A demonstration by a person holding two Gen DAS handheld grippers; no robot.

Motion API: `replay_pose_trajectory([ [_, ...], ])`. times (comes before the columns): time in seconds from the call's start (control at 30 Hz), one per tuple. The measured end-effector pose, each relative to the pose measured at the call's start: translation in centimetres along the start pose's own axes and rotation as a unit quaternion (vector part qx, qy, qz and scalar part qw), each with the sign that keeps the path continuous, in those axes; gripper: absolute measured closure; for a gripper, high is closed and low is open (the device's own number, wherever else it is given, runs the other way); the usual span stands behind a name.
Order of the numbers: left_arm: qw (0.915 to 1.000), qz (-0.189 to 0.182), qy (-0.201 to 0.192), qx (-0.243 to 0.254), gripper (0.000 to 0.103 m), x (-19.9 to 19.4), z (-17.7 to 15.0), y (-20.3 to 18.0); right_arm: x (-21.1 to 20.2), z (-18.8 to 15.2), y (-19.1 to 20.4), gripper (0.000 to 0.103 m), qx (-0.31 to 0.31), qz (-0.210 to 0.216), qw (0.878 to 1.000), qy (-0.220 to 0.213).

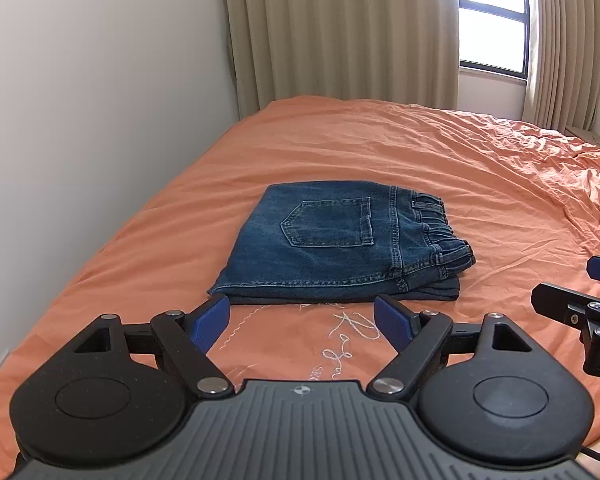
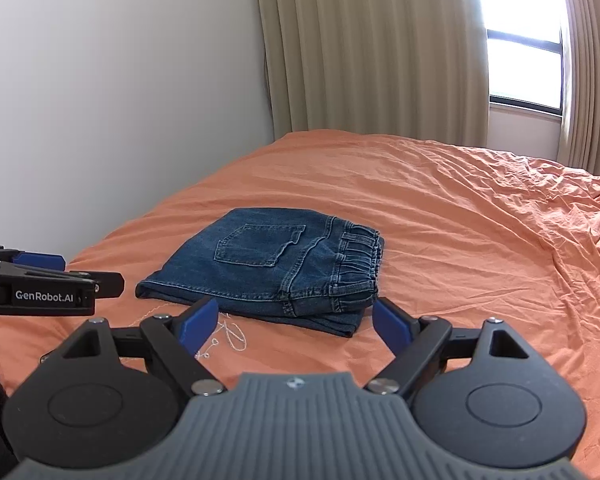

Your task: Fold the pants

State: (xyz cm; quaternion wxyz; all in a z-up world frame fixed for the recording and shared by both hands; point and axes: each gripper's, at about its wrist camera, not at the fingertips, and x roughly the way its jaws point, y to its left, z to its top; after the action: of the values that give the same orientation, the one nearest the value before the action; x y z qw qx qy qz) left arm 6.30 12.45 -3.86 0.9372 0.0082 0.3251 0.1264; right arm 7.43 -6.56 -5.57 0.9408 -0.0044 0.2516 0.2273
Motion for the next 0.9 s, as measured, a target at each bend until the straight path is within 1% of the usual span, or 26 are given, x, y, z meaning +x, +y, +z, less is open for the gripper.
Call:
replay_pose_trajectory([
  [0.13,1.0000,-0.001,0.002,0.004,0.007,0.02,0.10,-0.11,-0.47,0.12,-0.10,0.022,0.002,0.007,1.000,-0.005],
  [0.33,1.0000,0.001,0.003,0.004,0.007,-0.06,0.19,-0.17,-0.68,0.07,-0.14,0.022,0.002,0.007,1.000,-0.006],
  [0.9,0.9999,-0.001,0.000,0.014,0.007,-0.16,0.40,-0.38,-1.05,0.01,-0.69,0.022,0.016,-0.012,1.000,-0.008],
])
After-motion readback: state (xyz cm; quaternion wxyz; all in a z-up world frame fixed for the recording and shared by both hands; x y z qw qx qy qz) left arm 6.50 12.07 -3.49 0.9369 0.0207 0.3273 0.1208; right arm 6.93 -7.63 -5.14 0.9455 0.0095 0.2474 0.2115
